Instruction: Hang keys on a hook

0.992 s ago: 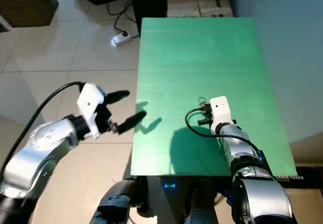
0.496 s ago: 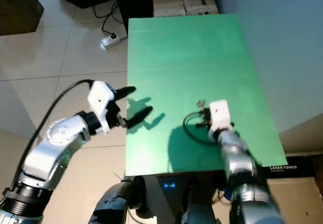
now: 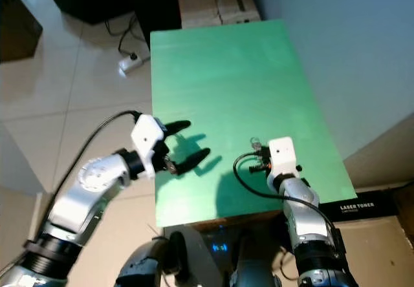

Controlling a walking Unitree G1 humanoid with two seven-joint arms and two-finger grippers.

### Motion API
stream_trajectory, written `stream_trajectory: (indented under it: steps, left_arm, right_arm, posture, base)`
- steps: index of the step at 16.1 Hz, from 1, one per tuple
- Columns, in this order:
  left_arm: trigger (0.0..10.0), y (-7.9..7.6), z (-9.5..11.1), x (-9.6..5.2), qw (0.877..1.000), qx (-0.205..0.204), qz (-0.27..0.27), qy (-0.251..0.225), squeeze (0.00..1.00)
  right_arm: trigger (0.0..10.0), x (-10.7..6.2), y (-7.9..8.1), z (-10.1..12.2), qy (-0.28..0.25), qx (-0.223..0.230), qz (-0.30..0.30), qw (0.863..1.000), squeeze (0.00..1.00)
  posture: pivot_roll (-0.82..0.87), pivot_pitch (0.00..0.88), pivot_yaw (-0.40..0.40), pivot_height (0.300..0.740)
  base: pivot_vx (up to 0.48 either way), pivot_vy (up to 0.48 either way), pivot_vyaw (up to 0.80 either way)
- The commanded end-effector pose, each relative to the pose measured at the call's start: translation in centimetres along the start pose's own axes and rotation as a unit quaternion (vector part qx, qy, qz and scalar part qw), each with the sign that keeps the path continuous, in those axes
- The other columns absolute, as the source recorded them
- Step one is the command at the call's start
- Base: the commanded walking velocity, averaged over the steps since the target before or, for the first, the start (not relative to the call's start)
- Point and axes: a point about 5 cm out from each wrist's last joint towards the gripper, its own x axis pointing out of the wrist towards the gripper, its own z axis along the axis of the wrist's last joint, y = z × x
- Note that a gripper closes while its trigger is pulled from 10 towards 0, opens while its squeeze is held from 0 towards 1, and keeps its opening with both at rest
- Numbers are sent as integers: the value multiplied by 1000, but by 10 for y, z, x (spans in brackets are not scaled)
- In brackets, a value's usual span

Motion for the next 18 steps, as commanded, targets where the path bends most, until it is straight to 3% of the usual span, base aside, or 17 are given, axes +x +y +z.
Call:
stream_trajectory:
  steps: [1,5,7,8,14,18]
  left_arm:
    - [10000,2,-7,-1,1000,4,11,14,0]
    - [10000,13,-2,-3,999,12,36,4,0]
    - [10000,16,-3,-10,999,14,41,9,0]
    - [10000,16,-3,-12,999,17,37,13,0]
    - [10000,15,1,-21,999,32,24,23,0]
    - [10000,15,5,-30,999,36,27,30,0]
  right_arm:
    - [0,-1,3,-4,10,0,-3,1000,0]
    - [0,4,2,-5,10,-10,-19,1000,0]
    - [10000,11,1,-2,9,-13,-22,1000,0]
    - [10000,14,1,-2,11,-9,-16,1000,1000]
    - [10000,27,-14,-5,52,0,-36,998,1000]
    - [10000,24,-30,-4,38,30,-38,998,1000]
  posture:
    - [-115,170,118,740]
    - [-90,158,125,740]
    - [-63,161,128,740]
    - [-52,165,128,740]
    - [32,193,117,740]
    - [86,206,122,740]
  base:
    - [0,0,0]
    - [0,0,0]
    - [0,0,0]
    - [0,0,0]
    - [0,0,0]
    - [0,0,0]
